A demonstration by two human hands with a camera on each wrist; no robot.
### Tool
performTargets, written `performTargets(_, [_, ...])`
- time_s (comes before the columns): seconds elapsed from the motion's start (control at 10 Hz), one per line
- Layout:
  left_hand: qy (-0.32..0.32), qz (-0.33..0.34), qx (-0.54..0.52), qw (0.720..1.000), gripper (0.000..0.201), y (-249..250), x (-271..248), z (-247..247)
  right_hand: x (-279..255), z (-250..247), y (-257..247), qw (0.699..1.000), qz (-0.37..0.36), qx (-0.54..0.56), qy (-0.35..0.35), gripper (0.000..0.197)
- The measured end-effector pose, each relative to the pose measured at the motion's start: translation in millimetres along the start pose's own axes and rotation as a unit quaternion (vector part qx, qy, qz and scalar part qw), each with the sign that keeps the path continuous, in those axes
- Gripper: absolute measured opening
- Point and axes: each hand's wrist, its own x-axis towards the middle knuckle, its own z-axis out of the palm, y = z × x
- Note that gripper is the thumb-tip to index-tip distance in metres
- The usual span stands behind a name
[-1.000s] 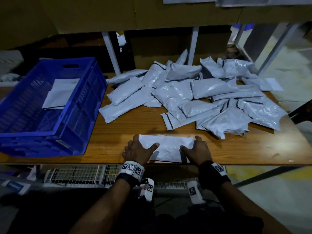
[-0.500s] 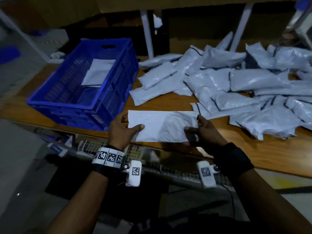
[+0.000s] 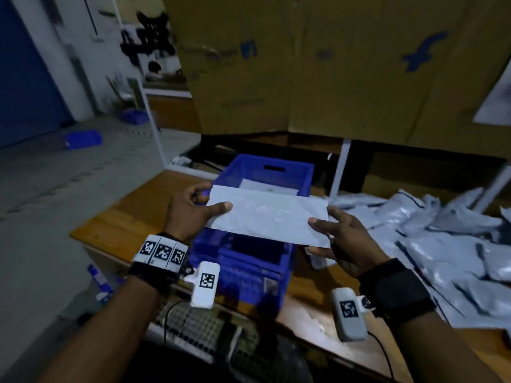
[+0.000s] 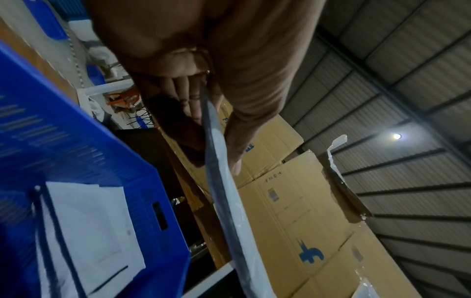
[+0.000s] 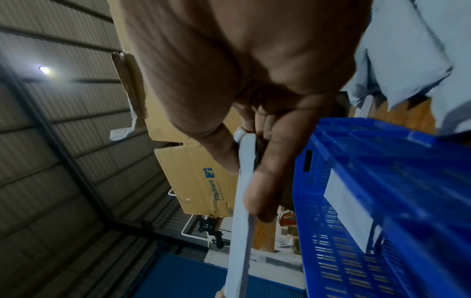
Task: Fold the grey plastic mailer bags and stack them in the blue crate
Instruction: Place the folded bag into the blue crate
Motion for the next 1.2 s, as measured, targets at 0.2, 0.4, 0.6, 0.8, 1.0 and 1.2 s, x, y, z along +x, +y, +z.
performTargets(0.2, [-0.010,0.026,0.055,0.998,0.053,18.9,108.3,-4.6,81.6,45.9,-31.3,0.998,-0.019,0.042,0.046,0.065])
performTargets(0.4, [-0.048,0.004,0.161,0.986,0.085,23.3,194.6,18.0,173.2,58.2,-58.7,0.993,-0.015,0.054,0.101,0.068])
performTargets(0.6, [-0.118,-0.040,0.220,0.968,0.071,1.6,247.5,44.9,254.5,63.3,-31.8,0.987,0.052,-0.047,0.144,0.024])
performTargets(0.8, [-0.157,-0.069,0.216,0.961,0.056,-28.2,292.0,61.4,326.7,62.2,9.0,0.970,0.015,0.000,0.245,0.064])
performTargets(1.0, [-0.190,-0.077,0.233,0.951,0.034,-54.5,326.2,71.3,372.7,57.7,24.9,0.734,0.123,-0.642,0.183,0.027])
performTargets(1.2, [-0.222,-0.073,0.263,0.936,0.050,-66.2,353.8,74.9,358.6,78.6,24.4,0.707,0.116,-0.670,0.193,0.042])
